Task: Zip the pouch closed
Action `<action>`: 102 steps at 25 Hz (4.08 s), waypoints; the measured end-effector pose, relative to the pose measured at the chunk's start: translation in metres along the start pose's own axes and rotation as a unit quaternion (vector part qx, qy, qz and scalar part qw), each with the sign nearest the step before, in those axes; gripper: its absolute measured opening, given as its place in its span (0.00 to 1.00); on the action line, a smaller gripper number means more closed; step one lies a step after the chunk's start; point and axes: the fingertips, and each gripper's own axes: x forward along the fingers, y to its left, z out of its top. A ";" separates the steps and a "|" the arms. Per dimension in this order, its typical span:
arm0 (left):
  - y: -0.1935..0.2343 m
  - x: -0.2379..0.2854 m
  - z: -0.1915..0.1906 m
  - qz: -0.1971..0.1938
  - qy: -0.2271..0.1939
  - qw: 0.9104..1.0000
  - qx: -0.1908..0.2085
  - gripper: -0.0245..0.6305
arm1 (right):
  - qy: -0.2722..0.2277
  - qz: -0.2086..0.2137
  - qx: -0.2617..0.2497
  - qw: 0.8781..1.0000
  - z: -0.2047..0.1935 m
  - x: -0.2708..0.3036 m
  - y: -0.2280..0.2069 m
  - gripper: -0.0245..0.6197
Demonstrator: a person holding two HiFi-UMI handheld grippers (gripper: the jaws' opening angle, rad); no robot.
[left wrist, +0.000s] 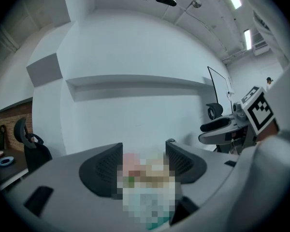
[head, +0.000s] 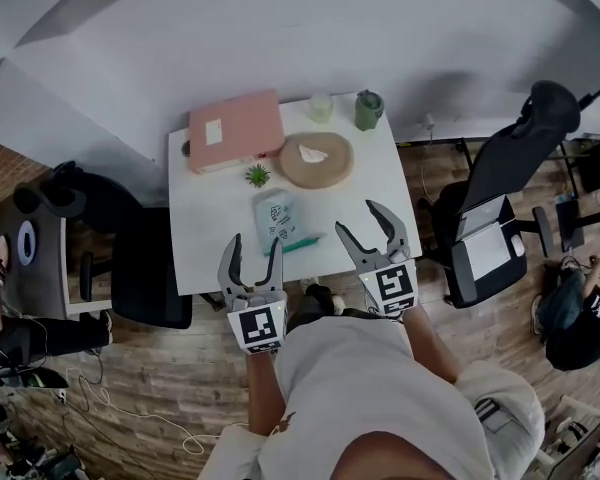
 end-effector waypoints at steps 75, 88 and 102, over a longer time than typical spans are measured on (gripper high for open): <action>-0.145 0.072 -0.299 -0.052 0.328 0.926 -0.177 0.28 | 0.269 0.496 -0.240 0.790 -0.274 0.077 0.097 0.05; -0.140 0.079 -0.311 -0.053 0.344 0.926 -0.148 0.20 | 0.263 0.496 -0.233 0.794 -0.270 0.073 0.096 0.05; -0.157 0.085 -0.309 -0.081 0.346 0.925 -0.134 0.05 | 0.267 0.487 -0.228 0.800 -0.274 0.074 0.094 0.05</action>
